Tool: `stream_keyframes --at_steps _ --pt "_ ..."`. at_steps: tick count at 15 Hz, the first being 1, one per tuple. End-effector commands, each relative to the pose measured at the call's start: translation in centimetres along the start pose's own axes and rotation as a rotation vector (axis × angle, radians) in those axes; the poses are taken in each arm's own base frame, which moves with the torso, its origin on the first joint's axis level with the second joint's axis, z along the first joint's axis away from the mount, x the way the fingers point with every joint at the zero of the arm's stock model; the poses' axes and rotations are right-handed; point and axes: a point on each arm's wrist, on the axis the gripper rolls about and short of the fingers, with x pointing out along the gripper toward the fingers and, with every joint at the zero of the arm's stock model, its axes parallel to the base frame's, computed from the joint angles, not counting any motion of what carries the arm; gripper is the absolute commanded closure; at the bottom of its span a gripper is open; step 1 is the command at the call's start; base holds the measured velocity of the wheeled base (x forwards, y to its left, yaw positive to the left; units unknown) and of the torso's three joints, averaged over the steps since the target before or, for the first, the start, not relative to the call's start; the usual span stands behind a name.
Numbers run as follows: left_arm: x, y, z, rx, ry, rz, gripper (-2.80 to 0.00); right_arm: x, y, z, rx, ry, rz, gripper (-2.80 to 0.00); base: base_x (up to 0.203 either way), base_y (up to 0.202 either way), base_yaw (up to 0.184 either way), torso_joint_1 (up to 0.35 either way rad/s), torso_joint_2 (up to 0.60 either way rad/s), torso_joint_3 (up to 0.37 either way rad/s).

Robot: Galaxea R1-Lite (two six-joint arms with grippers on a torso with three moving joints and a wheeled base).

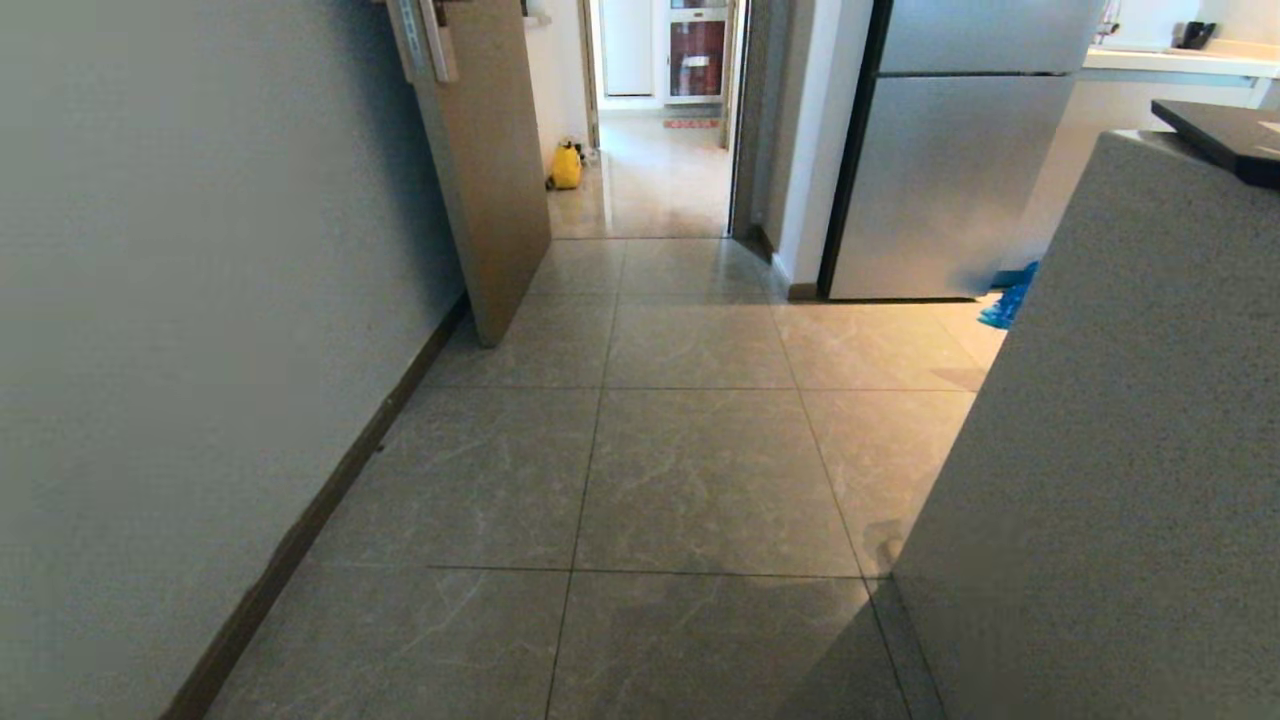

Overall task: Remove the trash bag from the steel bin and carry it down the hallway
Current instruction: Put the trash bag at the door

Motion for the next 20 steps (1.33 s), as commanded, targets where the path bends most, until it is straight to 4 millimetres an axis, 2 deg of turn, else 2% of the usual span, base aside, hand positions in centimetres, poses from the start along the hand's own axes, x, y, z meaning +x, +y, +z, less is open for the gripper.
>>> stream_keyframes --at_steps 1,16,20 --pt "0.0 0.0 0.01 0.0 -0.001 0.0 0.0 0.01 0.0 0.01 -0.001 0.0 0.001 0.0 0.0 0.0 0.0 0.0 0.0 0.0" --pt "0.0 0.0 0.01 0.0 -0.001 0.0 0.0 0.01 0.0 0.01 -0.001 0.0 0.001 0.0 0.0 0.0 0.0 0.0 0.0 0.0" --pt "0.0 0.0 0.01 0.0 -0.001 0.0 0.0 0.01 0.0 0.01 -0.001 0.0 0.001 0.0 0.148 0.0 -0.002 0.001 0.0 0.005"
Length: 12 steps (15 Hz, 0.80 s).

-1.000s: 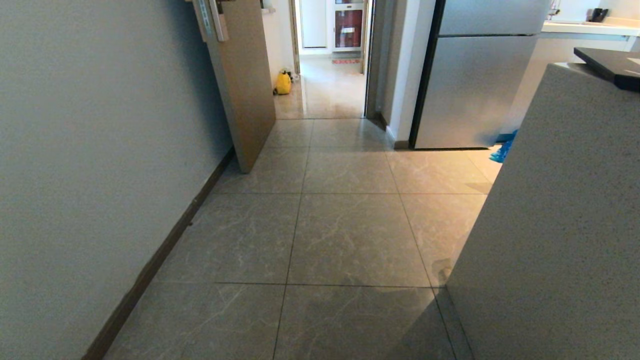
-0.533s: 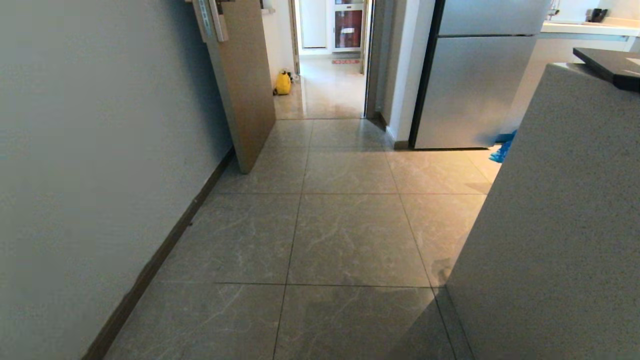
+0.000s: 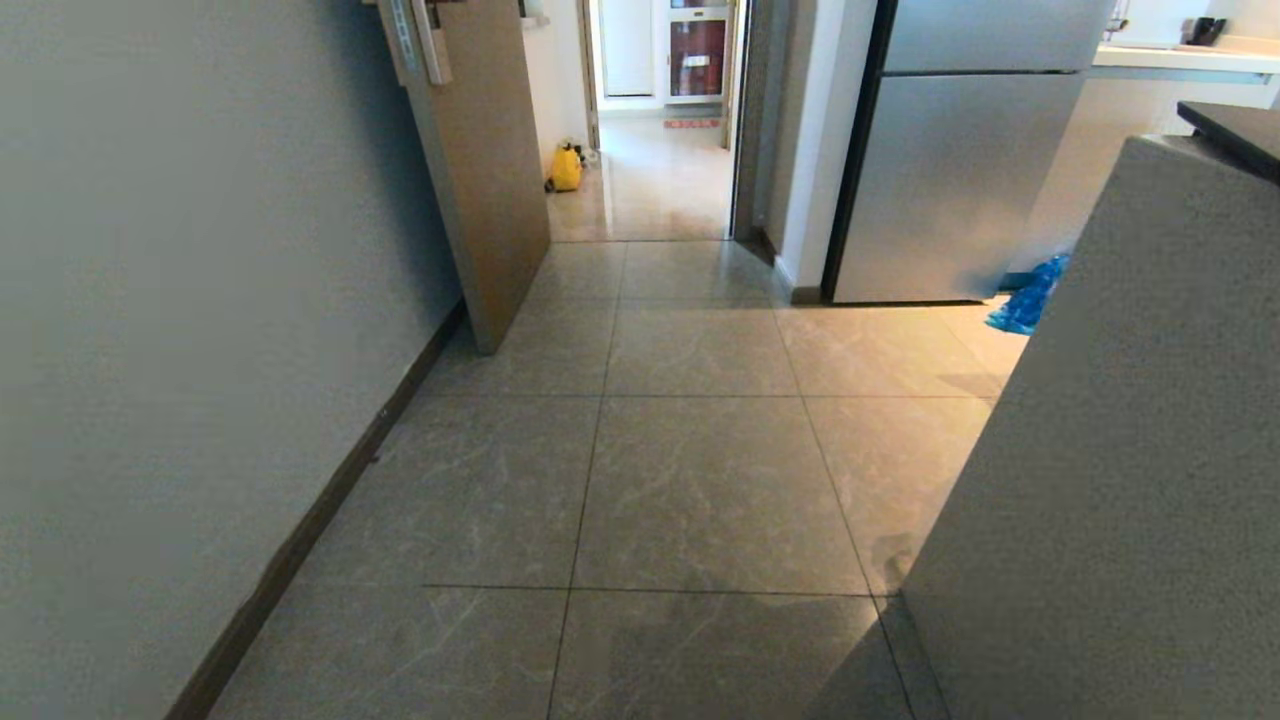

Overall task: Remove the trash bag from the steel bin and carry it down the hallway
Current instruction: Put the trash bag at the door

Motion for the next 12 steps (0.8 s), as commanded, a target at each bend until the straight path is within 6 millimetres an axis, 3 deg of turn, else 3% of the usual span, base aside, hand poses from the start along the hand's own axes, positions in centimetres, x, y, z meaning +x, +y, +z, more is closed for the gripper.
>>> stream_keyframes --at_steps 1,12 --pt "0.0 0.0 0.0 0.0 0.0 -0.001 0.0 0.01 0.0 0.01 -0.001 0.001 0.0 0.0 0.192 0.0 -0.003 0.003 0.0 0.002" --pt "0.0 0.0 0.0 0.0 0.0 -0.001 0.0 0.01 0.0 0.01 -0.001 0.001 0.0 0.0 0.191 0.0 0.001 0.001 0.0 0.002"
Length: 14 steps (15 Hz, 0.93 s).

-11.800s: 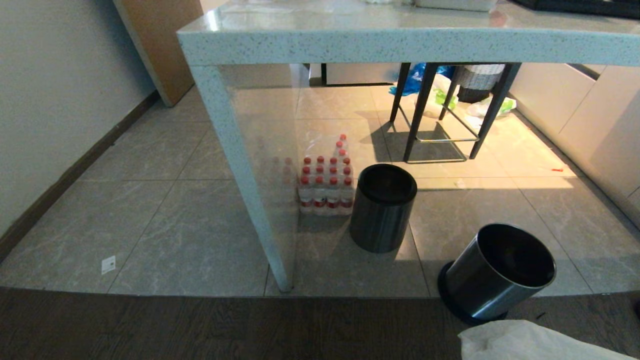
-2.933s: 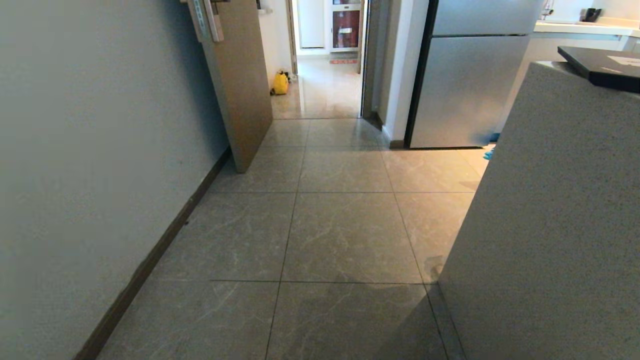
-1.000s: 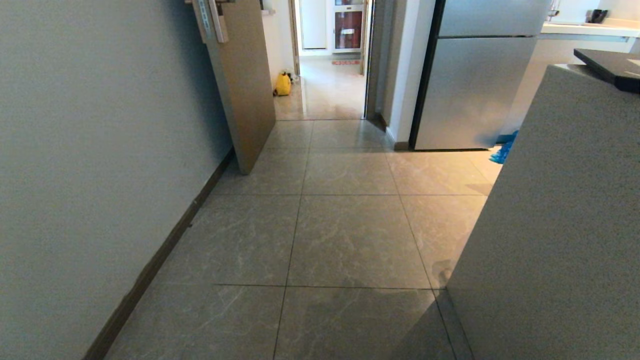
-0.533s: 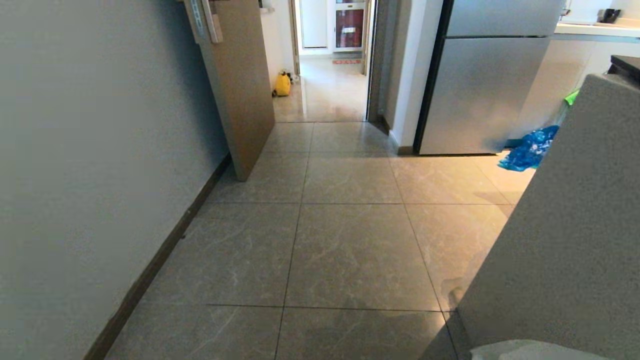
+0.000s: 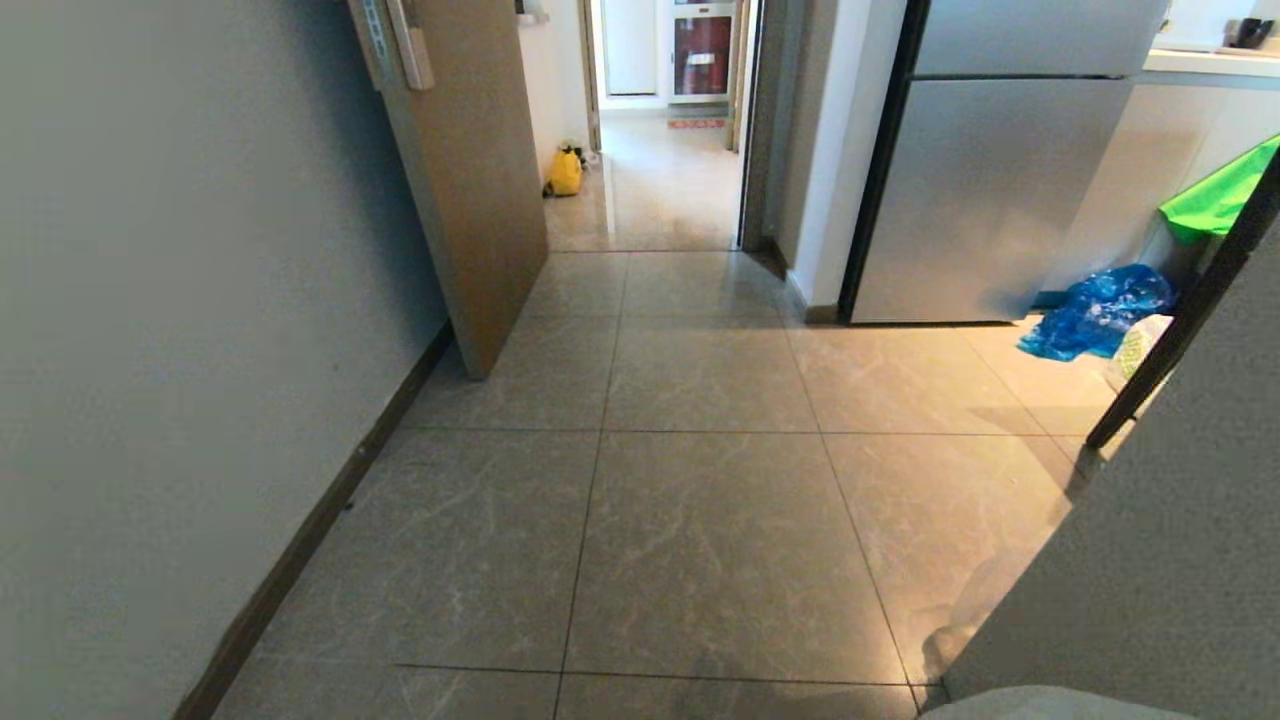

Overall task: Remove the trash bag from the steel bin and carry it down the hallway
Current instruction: Put the trash bag at the door

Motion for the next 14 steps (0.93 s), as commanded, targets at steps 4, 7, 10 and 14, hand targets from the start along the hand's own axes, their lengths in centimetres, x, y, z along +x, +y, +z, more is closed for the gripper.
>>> stream_keyframes --at_steps 4,7,10,14 --pt "0.0 0.0 0.0 -0.001 0.0 0.0 0.0 0.01 0.0 0.01 -0.001 0.001 0.0 0.0 0.188 0.0 0.001 0.0 0.0 0.003" --pt "0.0 0.0 0.0 -0.001 0.0 -0.001 0.0 0.01 0.0 0.01 -0.001 0.001 0.0 0.0 0.191 0.0 0.001 0.005 0.0 0.005" --pt "0.0 0.0 0.0 -0.001 0.0 0.001 0.0 0.01 0.0 0.01 -0.001 0.001 0.0 0.0 0.191 0.0 0.0 0.003 0.0 0.002" --pt "0.0 0.0 0.0 -0.001 0.001 0.001 0.0 0.01 0.0 0.01 -0.001 0.001 0.0 0.0 0.187 0.0 0.003 -0.001 0.0 0.003"
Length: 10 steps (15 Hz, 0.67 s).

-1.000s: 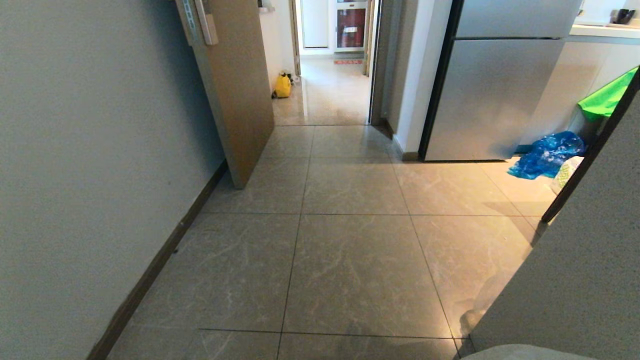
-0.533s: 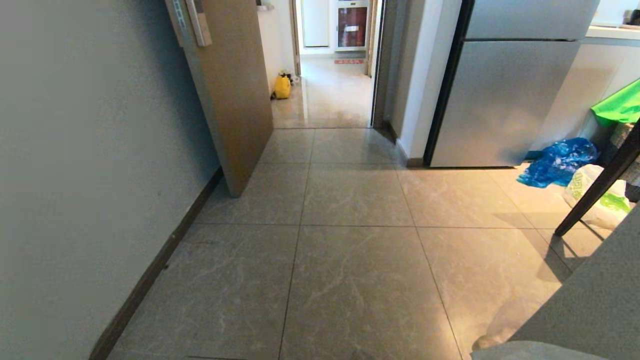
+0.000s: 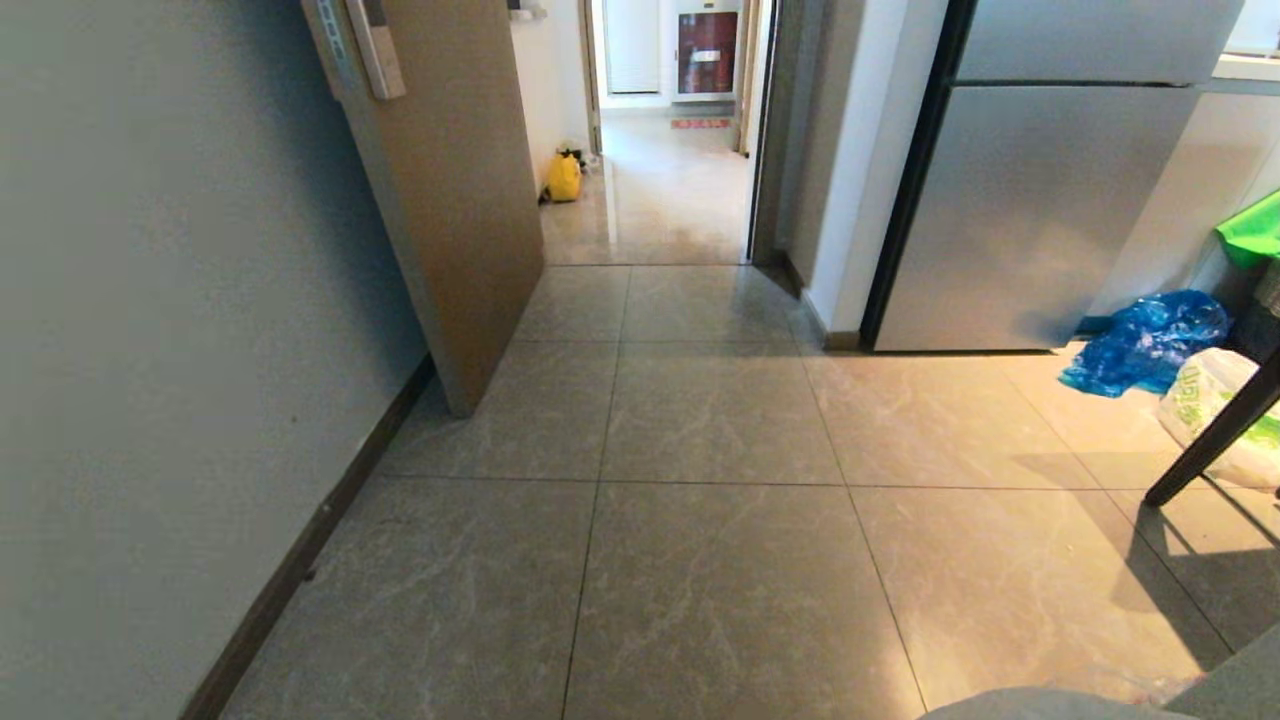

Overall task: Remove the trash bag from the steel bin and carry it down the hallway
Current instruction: Put the trash bag at the door

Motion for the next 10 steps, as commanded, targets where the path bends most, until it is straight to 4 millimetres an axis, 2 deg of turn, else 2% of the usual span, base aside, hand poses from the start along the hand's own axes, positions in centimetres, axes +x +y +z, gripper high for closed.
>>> stream_keyframes --at_steps 1,10 --pt "0.0 0.0 0.0 -0.001 0.0 0.001 0.0 0.01 0.0 0.01 -0.001 0.001 0.0 0.0 0.194 0.0 0.003 0.002 0.01 0.002" --pt "0.0 0.0 0.0 -0.001 0.0 0.001 0.0 0.01 0.0 0.01 -0.001 0.001 0.0 0.0 0.191 0.0 0.002 0.002 0.0 0.002"
